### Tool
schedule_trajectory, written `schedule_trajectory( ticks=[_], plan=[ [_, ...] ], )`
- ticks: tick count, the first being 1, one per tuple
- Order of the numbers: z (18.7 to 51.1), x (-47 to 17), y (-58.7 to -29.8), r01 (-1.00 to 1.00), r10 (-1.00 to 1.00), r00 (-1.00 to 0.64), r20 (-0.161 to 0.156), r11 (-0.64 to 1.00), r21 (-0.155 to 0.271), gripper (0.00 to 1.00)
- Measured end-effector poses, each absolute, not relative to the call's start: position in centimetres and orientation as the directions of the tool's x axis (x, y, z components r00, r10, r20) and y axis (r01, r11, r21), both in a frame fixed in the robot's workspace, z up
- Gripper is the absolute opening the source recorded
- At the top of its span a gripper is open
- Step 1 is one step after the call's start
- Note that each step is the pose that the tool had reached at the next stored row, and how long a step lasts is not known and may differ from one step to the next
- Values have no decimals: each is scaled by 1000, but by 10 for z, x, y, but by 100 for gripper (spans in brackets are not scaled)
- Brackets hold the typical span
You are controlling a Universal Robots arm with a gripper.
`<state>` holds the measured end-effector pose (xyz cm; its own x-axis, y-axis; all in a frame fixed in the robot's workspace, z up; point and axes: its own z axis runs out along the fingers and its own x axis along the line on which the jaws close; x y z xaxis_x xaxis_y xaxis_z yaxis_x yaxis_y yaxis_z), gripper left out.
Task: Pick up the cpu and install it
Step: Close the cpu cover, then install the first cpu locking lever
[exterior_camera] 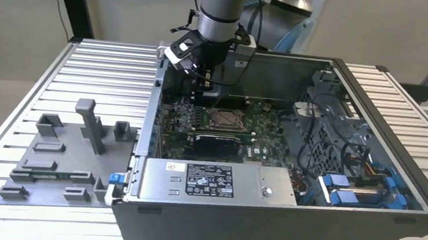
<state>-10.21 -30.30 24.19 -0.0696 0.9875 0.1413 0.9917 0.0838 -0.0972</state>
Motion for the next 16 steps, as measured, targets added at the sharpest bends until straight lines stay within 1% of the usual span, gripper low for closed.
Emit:
schedule_trajectory(
  ticks=[10,16],
  plan=[
    [242,-102,-303,992,987,-70,142,84,-97,0],
    [246,-99,-307,992,985,-71,157,87,-95,0]
  ],
)
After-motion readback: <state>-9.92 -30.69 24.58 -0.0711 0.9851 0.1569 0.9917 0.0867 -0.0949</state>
